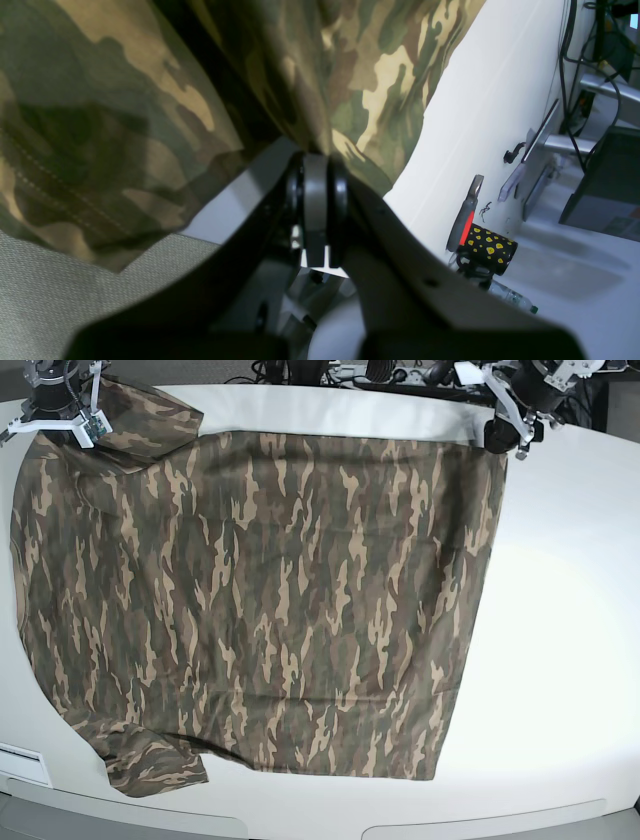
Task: Fold the T-shirt properly
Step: 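Pull the grasped shoulder edge with both grippers to straighten the shirt, then lift the shoulder edge with both grippers and fold it over the body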
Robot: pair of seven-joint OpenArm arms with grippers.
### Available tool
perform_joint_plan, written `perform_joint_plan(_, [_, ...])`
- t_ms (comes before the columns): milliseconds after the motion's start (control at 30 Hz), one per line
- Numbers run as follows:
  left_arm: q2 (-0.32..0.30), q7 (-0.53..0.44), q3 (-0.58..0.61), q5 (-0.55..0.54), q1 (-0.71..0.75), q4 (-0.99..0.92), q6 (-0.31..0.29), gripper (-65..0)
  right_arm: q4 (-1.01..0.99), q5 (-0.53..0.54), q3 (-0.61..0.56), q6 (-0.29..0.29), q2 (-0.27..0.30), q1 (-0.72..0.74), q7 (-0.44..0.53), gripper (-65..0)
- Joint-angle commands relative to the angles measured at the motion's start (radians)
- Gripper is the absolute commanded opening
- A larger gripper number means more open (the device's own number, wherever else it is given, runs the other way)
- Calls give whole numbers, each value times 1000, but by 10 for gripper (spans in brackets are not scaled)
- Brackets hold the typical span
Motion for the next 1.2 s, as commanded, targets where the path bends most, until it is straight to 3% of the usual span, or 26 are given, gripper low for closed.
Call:
perform_joint_plan(0, [-10, 12, -2, 30, 12, 16, 11, -650, 19, -15, 10, -11, 11, -11, -2, -650])
perform_joint_plan(167, [-5, 34, -2, 90, 68, 16, 50, -650, 19, -15, 10, -11, 11, -11, -31, -650])
perform_joint_plan(333, [-1, 41, -2, 99, 109, 17, 52, -650, 20, -16, 10, -16, 11, -60, -27, -650])
perform_joint_plan(500, [12, 40, -2, 117, 140, 17, 53, -650, 20, -32, 10, -63, 11, -130, -30, -650])
perform_joint_plan(667, [11, 36, -21, 129, 135, 17, 58, -650, 20, -130, 10, -113, 11, -159, -33, -650])
perform_joint_plan(733, [11, 37, -52, 150, 130, 17, 99, -650, 20, -184, 10, -146, 13, -154, -26, -650])
perform_joint_plan(833, [11, 30, -138, 177, 130, 17, 157, -650, 26, -196, 10, -145, 13, -99, -25, -650])
perform_joint_plan(1000, [12, -100, -340, 69, 131, 17, 179, -650, 26, -163, 10, -86, 14, 42, -14, -650])
perform_joint_plan(1167, [26, -296, -505, -111, 130, 17, 141, -650, 26, -49, 10, -32, 14, 171, 42, -650])
